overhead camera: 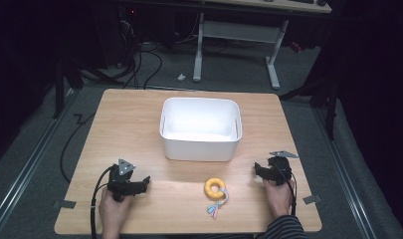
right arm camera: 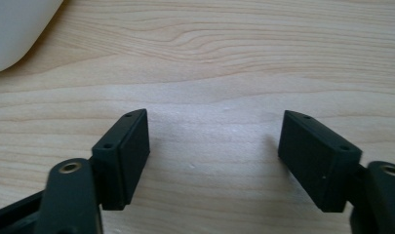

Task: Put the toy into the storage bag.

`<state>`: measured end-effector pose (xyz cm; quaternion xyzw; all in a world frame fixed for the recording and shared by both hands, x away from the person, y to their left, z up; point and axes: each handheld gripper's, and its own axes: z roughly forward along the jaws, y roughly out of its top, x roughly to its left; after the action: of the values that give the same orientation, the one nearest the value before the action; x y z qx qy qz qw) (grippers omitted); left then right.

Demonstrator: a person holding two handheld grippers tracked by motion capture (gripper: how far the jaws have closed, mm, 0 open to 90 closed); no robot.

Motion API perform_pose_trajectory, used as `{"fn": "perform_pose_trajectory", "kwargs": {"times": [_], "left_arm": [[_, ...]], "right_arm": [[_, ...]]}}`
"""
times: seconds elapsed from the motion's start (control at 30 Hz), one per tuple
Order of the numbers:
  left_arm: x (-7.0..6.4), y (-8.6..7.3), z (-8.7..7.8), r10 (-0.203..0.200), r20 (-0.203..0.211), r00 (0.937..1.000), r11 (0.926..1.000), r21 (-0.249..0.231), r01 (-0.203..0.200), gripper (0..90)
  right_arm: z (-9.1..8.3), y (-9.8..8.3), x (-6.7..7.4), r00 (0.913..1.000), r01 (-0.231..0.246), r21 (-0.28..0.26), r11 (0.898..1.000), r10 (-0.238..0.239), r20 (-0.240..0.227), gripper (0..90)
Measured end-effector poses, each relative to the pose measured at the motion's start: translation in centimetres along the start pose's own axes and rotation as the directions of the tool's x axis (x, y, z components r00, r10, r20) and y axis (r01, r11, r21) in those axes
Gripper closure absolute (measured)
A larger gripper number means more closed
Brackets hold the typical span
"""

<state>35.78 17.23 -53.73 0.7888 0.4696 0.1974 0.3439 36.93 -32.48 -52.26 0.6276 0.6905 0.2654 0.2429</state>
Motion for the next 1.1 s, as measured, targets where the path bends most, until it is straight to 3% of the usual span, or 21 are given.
{"fn": "perform_pose_trajectory", "kwargs": {"times": [0.2,0.3,0.67,0.83,1.07,1.1], "left_arm": [[0.0,0.0,0.0,0.0,0.0,1.0,1.0,0.0,0.0,14.4],[0.0,0.0,0.0,0.0,0.0,1.0,1.0,0.0,0.0,14.4],[0.0,0.0,0.0,0.0,0.0,1.0,1.0,0.0,0.0,14.4],[0.0,0.0,0.0,0.0,0.0,1.0,1.0,0.0,0.0,14.4],[0.0,0.0,0.0,0.0,0.0,1.0,1.0,0.0,0.0,14.4],[0.0,0.0,0.0,0.0,0.0,1.0,1.0,0.0,0.0,14.4]], "right_arm": [[-0.8,0.0,-0.2,0.9995,-0.004,-0.01,1.0,0.004,-0.032,30.1],[-1.3,0.0,-0.3,0.9972,-0.001,-0.02,1.0,-0.001,-0.075,29.6],[-2.1,-0.1,0.0,0.9917,0.024,-0.023,0.999,-0.026,-0.126,35.2],[-2.6,0.0,0.4,0.9824,0.06,-0.024,0.998,-0.063,-0.176,39.6],[-3.3,0.5,1.0,0.9745,0.083,-0.027,0.996,-0.087,-0.207,41.8],[-3.6,0.7,1.1,0.97,0.094,-0.022,0.995,-0.097,-0.223,47.3]]}}
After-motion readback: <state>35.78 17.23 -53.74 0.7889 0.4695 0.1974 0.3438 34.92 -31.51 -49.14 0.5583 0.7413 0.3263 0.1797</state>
